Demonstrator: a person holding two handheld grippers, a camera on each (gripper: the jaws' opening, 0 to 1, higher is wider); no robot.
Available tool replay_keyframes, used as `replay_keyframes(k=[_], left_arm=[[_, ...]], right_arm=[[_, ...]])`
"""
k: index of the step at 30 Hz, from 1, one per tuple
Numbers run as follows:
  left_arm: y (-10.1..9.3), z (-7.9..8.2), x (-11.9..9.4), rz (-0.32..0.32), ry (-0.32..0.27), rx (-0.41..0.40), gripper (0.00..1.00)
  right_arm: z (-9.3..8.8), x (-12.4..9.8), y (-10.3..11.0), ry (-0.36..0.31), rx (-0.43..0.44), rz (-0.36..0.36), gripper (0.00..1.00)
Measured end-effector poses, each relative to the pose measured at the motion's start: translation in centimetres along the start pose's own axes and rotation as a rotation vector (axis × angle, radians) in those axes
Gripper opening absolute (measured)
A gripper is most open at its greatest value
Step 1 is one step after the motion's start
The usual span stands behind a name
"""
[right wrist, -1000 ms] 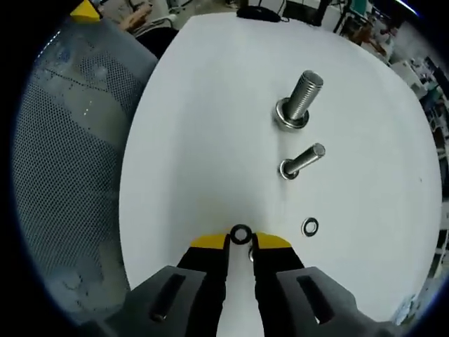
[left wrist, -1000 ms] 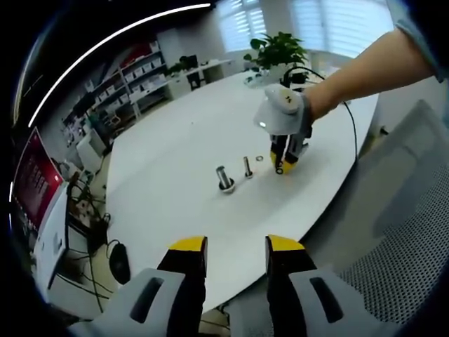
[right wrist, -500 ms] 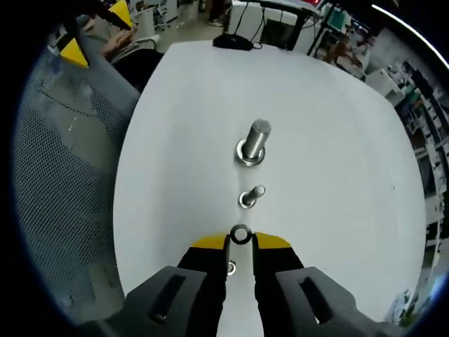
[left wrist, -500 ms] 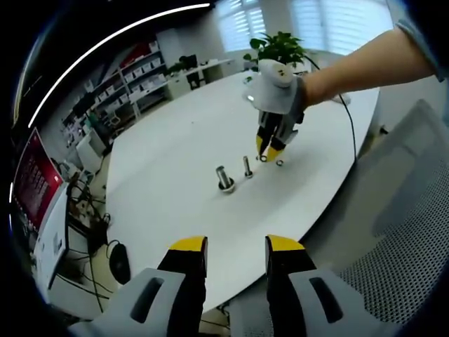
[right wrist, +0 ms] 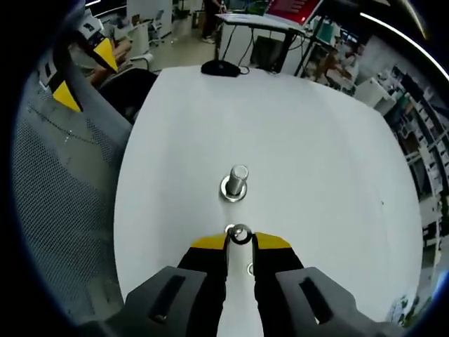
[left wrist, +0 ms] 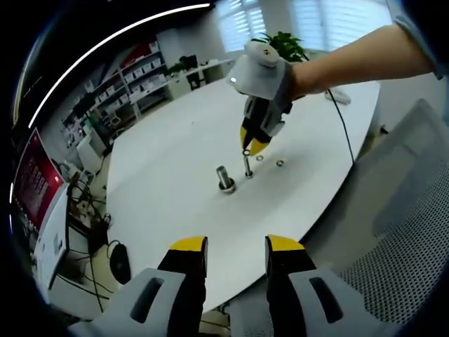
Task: Place the washer onto the threaded stud by aligning its center hole with the stud, sliding it down to the base, and recovering from edge contact or off-axis alignment until the washer reaches the visible bottom stop.
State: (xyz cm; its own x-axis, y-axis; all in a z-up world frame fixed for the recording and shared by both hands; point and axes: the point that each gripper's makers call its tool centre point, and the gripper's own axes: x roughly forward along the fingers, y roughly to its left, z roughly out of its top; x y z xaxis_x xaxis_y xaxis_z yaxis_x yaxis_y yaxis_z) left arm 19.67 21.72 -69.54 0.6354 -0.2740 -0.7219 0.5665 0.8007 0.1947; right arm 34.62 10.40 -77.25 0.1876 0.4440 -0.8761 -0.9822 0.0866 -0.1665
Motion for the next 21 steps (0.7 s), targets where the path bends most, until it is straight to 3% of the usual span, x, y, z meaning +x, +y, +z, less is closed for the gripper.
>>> replay_keyframes(k=[18,19,21], left_arm=[[0.0,0.0,0.0,-0.001,0.000,-0.002,0.30],[0.0,0.0,0.0,-0.001,0.001,-0.003,0.30],[0.0,0.0,0.0,-0.001,0.001,-0.002,0.30]], right_arm=[[-0.8,2.5,0.4,0.084,0.005,0.044,0.14],[-1.2,2.9,0.4,0.104,0.002,0.048,0.06],[-1.4,3.4,0.4,0.112,-0.012,0.053,0.04]])
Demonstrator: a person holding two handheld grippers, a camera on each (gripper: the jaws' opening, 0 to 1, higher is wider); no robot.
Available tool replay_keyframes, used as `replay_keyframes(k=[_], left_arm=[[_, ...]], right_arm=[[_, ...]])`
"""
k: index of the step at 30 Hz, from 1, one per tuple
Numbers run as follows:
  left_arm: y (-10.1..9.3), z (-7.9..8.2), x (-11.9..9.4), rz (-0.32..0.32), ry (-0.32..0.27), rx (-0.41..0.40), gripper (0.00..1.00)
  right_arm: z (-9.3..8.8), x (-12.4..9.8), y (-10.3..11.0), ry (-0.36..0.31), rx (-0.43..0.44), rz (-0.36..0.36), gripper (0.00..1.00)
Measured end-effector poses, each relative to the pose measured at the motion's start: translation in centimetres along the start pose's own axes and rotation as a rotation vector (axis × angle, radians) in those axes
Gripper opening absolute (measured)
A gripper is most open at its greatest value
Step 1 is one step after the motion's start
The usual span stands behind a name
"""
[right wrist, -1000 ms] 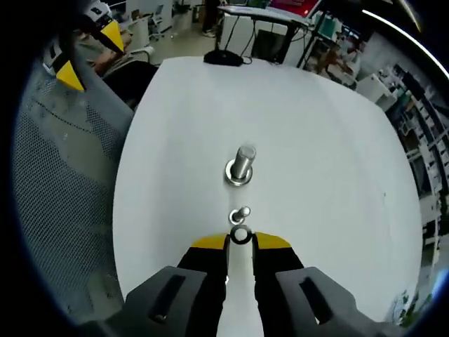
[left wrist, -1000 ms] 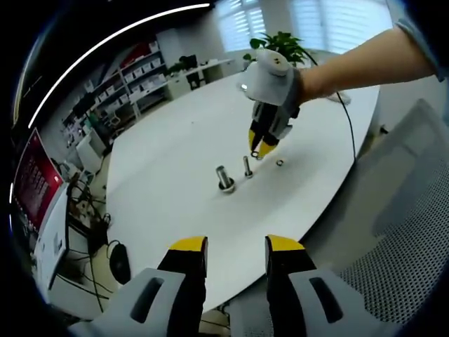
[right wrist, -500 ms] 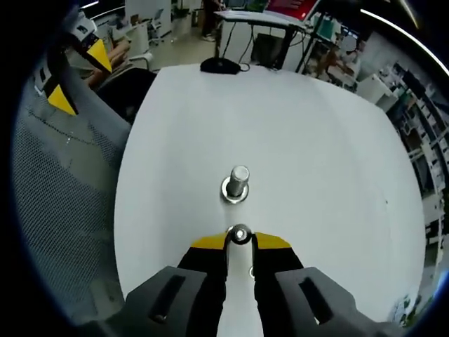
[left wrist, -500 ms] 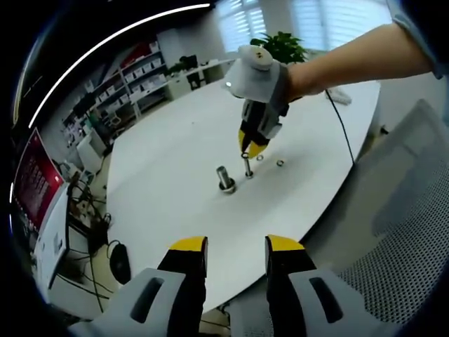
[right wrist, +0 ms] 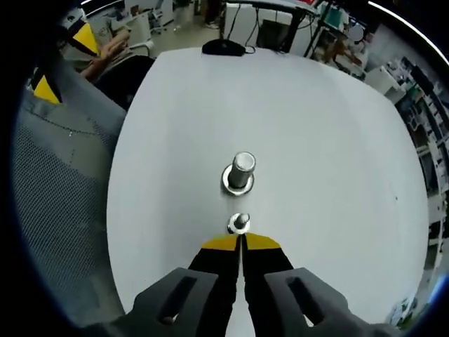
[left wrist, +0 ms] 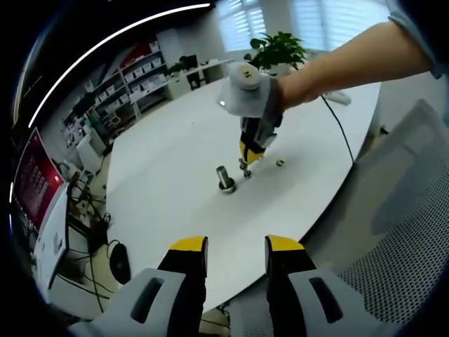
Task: Place the washer onto the threaded stud by aligning its center hole with the stud, sliding it down to the base, and recovering from edge contact or off-axis alignment until the washer reaches the visible bottom stop.
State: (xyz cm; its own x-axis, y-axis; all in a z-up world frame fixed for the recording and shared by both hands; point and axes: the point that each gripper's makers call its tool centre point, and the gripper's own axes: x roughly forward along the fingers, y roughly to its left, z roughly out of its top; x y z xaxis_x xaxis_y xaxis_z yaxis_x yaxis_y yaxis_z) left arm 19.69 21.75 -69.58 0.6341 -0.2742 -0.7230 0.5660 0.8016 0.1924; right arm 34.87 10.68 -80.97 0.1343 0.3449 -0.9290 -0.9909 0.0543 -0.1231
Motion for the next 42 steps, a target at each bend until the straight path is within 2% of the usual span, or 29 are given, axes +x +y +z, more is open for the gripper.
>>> replay_keyframes(k=[2,10,14,18,19,24,27,32,38,39,42], left_arm=[[0.0,0.0,0.0,-0.002,0.001,0.000,0.30],[-0.1,0.0,0.0,-0.006,0.001,0.002,0.30],[-0.2,0.0,0.1,-0.010,0.003,0.006,0.30],[-0.2,0.0,0.1,-0.010,0.003,0.007,0.30],[-0.2,0.0,0.1,-0.010,0.003,0.007,0.30],[-0.2,-0.1,0.1,-0.009,0.004,0.008,0.30],[-0.2,-0.1,0.1,-0.009,0.005,0.008,0.30],[-0.2,-0.1,0.1,-0.010,0.005,0.007,0.30],[-0.1,-0.1,0.1,-0.011,0.007,0.005,0.30],[-0.2,-0.1,0.1,-0.011,0.006,0.004,0.30],[-0.1,-0.1,0.1,-0.011,0.005,0.003,0.30]], right_arm=[[-0.2,0.4,0.0,0.004,0.047,0.001,0.12],[-1.1,-0.1,-0.3,0.006,0.063,-0.014,0.13],[-1.3,-0.4,-0.8,-0.016,0.124,-0.029,0.14],[-0.7,-0.2,-1.3,-0.060,0.254,-0.030,0.15],[-0.5,-0.1,-1.6,-0.080,0.338,-0.029,0.14],[0.6,0.9,-2.6,-0.168,0.641,0.025,0.14],[0.7,1.4,-3.1,-0.179,0.741,0.035,0.14],[-0.1,2.2,-3.8,-0.129,0.860,0.030,0.12],[0.1,3.1,-4.0,-0.083,0.929,0.041,0.12],[0.0,3.3,-3.8,-0.070,0.911,0.041,0.12],[-0.2,3.8,-3.6,-0.044,0.938,0.045,0.12]])
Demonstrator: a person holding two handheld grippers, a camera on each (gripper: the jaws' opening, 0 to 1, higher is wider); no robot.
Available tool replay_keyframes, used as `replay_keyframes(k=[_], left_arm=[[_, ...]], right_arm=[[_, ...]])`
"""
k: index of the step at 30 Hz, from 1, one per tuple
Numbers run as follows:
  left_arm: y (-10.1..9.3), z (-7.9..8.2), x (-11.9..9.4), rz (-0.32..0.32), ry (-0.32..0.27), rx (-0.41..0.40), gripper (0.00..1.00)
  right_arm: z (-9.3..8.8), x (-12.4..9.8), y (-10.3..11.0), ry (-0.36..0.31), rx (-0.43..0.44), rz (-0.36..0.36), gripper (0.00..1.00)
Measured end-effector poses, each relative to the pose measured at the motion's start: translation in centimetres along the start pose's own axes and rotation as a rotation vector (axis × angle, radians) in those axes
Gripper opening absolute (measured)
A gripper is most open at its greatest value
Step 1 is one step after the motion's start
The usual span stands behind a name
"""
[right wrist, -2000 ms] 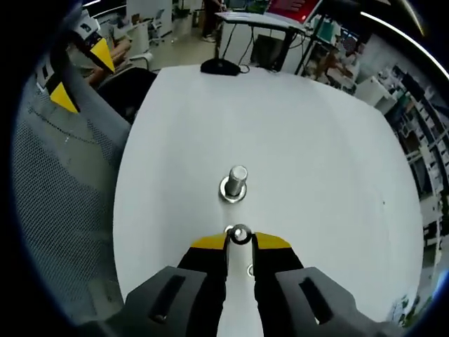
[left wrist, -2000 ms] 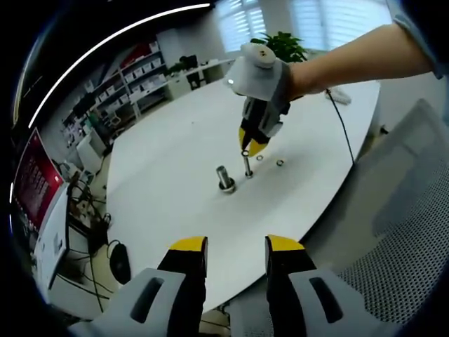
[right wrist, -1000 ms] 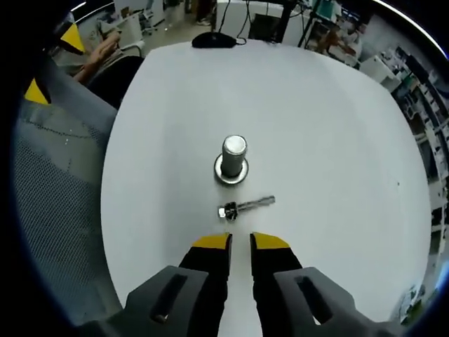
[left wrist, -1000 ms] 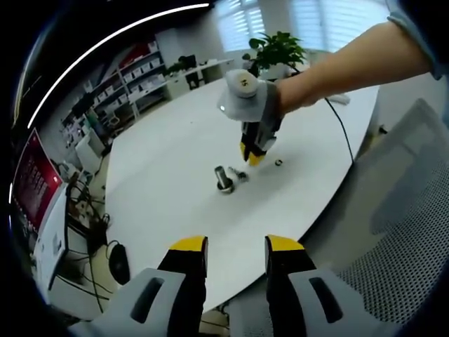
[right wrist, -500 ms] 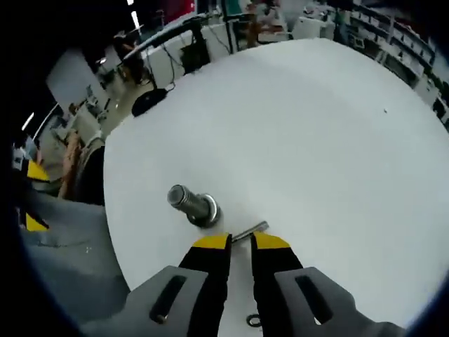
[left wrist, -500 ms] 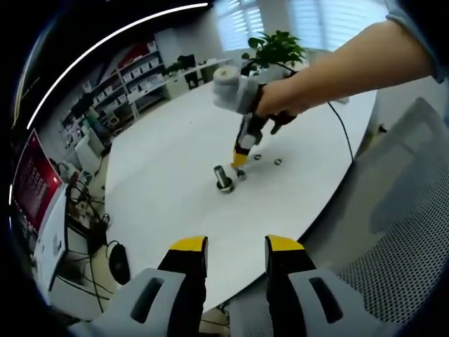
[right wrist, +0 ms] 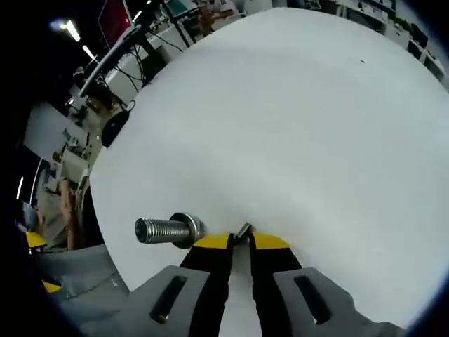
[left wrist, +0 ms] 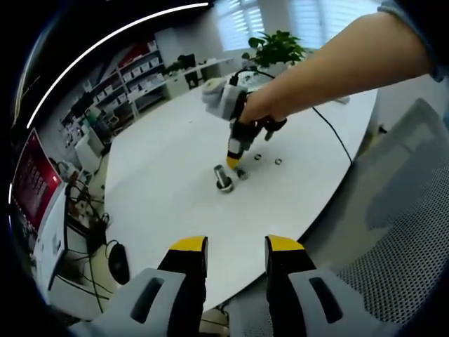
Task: Place the washer onto the threaded stud by aligning its center hole with the stud, sliding it down to the base, and recovering from edge contact or off-axis alignment until the washer reaches the visible bottom stop.
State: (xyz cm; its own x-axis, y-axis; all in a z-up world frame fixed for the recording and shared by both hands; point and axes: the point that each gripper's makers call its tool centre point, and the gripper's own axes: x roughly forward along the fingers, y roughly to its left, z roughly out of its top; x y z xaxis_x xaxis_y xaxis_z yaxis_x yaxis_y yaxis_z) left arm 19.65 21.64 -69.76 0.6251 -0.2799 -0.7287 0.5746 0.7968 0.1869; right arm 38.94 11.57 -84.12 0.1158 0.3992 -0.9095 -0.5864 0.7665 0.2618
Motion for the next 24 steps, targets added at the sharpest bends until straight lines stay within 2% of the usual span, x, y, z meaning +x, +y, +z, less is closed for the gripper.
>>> replay_keyframes(k=[5,9,13,15,16,17,20,21,24], left_arm=[[0.0,0.0,0.0,0.001,0.001,-0.001,0.30],[0.1,0.0,0.0,0.001,0.003,0.000,0.30],[0.1,0.0,0.0,0.001,0.002,0.003,0.30],[0.1,0.0,0.0,0.002,0.002,0.002,0.30],[0.1,-0.1,0.0,0.002,0.003,0.003,0.30],[0.1,-0.1,0.0,0.003,0.004,0.005,0.30],[0.1,0.0,0.0,0.006,0.001,0.006,0.30],[0.1,0.0,0.0,0.006,0.001,0.006,0.30],[0.1,-0.1,0.0,0.006,0.005,0.009,0.30]], right_arm=[[0.2,-0.3,0.5,-0.006,0.008,0.012,0.09],[1.0,-1.2,0.7,-0.089,-0.025,0.049,0.08],[1.0,-2.5,1.3,-0.161,-0.066,0.110,0.07],[0.6,-3.1,1.3,-0.189,-0.068,0.127,0.07],[0.8,-3.3,1.7,-0.219,-0.093,0.163,0.07],[0.6,-3.6,1.7,-0.247,-0.094,0.168,0.07],[-0.3,-4.2,2.1,-0.267,-0.123,0.187,0.07],[-0.2,-4.4,2.5,-0.303,-0.169,0.202,0.07],[-1.1,-4.7,2.9,-0.319,-0.225,0.201,0.07]])
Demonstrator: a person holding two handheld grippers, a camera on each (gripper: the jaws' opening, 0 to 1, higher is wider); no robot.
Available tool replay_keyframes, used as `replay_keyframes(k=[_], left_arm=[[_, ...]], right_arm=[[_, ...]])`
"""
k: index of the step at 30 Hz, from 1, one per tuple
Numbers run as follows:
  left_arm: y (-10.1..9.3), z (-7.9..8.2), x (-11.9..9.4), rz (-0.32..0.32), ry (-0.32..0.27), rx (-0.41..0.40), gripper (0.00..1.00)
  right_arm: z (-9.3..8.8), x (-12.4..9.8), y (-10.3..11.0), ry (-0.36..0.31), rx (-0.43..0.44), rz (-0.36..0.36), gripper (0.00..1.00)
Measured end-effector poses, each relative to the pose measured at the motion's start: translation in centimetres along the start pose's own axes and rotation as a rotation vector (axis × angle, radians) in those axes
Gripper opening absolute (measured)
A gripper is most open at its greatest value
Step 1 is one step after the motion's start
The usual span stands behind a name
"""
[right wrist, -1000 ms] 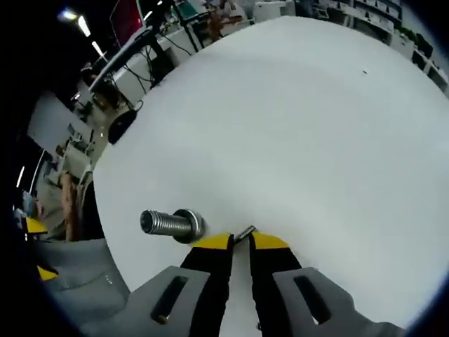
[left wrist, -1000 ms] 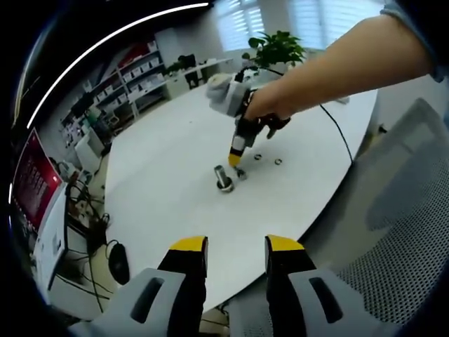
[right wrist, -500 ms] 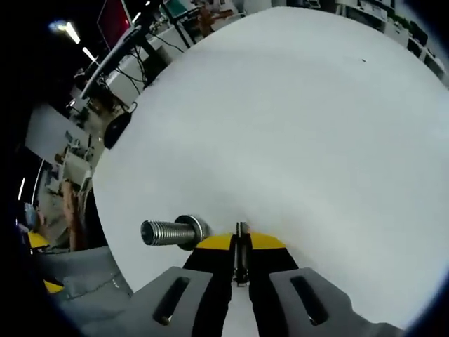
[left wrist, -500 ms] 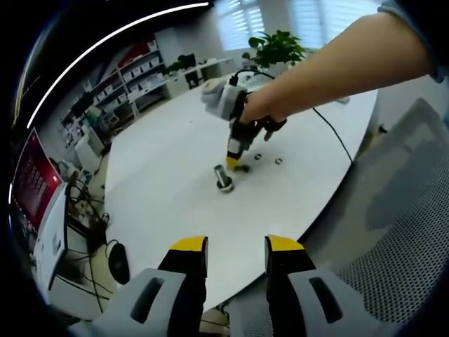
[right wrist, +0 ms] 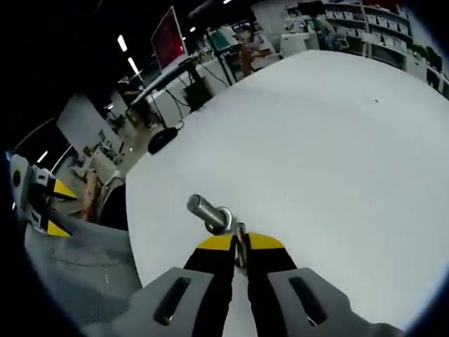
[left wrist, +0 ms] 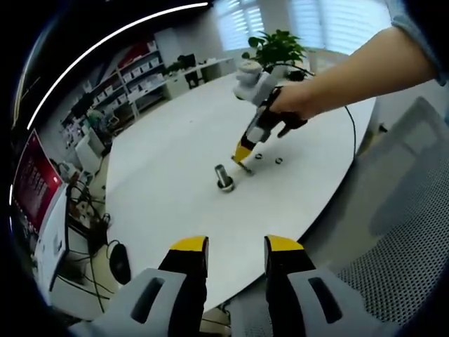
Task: Place the washer onto the threaded stud by aligning its center hole with the stud, sliding it down to the base, and recovering from edge contact or off-axis alignment until the washer reaches the visible bottom stop.
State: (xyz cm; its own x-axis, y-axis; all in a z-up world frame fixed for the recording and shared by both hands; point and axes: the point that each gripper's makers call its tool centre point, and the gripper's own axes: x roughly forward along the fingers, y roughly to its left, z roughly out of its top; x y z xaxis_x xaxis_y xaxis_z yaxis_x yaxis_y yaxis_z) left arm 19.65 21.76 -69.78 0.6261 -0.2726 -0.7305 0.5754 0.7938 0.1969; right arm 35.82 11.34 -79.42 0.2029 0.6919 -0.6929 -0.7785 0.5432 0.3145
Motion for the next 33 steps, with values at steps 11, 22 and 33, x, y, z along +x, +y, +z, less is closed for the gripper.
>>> replay_keyframes(k=[11,22,33], left_arm=[[0.0,0.0,0.0,0.001,0.000,0.007,0.28],[0.0,-0.5,0.2,0.001,0.024,0.024,0.26],[-0.1,-0.8,0.2,-0.002,0.045,0.036,0.26]], right_arm=[[-1.9,-1.8,1.8,-0.066,-0.326,0.071,0.07],[-3.5,-3.2,2.1,-0.114,-0.338,0.114,0.08],[-5.1,-5.0,2.5,-0.042,-0.354,0.129,0.19]])
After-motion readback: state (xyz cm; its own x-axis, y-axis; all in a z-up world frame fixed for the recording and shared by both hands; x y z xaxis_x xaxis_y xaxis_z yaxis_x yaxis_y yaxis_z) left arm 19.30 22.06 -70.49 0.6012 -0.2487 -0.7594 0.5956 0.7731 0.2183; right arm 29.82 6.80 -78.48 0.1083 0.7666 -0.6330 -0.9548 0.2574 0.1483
